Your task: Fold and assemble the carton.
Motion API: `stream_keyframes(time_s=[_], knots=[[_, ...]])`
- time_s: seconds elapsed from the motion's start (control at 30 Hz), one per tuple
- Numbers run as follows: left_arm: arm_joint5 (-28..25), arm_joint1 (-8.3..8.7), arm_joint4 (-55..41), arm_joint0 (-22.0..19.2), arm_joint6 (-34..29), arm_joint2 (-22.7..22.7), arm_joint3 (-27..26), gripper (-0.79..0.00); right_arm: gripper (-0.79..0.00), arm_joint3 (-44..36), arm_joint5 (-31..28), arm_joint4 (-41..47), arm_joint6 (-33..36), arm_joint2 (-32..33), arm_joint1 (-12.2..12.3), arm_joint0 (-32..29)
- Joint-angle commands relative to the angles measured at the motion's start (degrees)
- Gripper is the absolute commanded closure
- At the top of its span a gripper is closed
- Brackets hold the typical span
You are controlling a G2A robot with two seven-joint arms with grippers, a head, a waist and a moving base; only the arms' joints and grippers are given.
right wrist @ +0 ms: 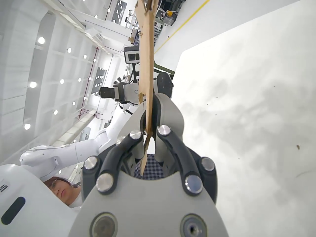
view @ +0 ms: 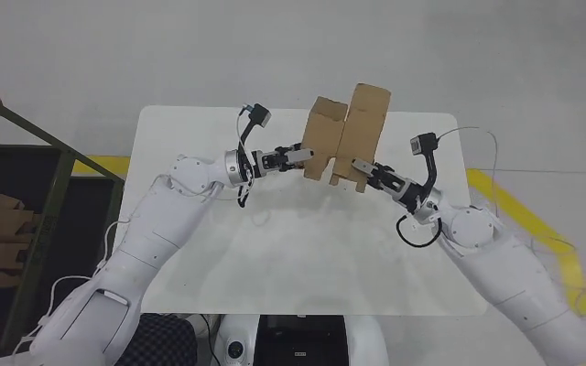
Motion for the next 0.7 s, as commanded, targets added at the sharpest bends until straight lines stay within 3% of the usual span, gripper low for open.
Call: stream_keyframes(time_s=[0.0,0.1,0.17,0.27,0.43,0.47,0.63,0.67], knots=[[-0.20,-0.10,-0.42,0.07,0.34,-0.12,0.09,-0.785,0.000,-0.19,0.43,-0.17,-0.29,-0.13,-0.29,-0.14],[0.16,-0.42,-0.34,-0.17,0.75,0.43,0.93,-0.785,0.000,-0.31,0.77,-0.82,-0.75,-0.12,-0.76,-0.31],[0.14,-0.69,-0.77,-0.41,1.12,0.77,1.57,-0.388,0.000,-0.38,0.89,-1.36,-0.98,-0.01,-1.03,-0.42],[0.02,-0.99,-1.04,-0.79,1.12,1.09,2.28,0.000,0.000,-0.54,0.99,-1.70,-1.22,0.28,-1.39,-0.69],[-0.17,-1.31,-0.84,-1.24,0.83,1.23,2.98,0.000,-0.012,-0.89,1.00,-2.20,-1.13,0.82,-1.94,-1.12],[-0.17,-1.36,-0.78,-1.28,0.91,1.20,3.06,0.000,-0.111,-0.97,0.97,-2.50,-1.25,0.94,-2.05,-1.22],[-0.36,-1.53,-0.73,-1.28,0.93,0.91,3.13,0.000,-0.391,-1.68,0.11,-2.49,-1.12,1.73,-2.50,-2.00],[-0.45,-1.53,-0.77,-1.28,1.00,0.69,3.14,0.000,-0.511,-1.75,-0.32,-2.25,-0.94,2.00,-2.56,-2.20]])
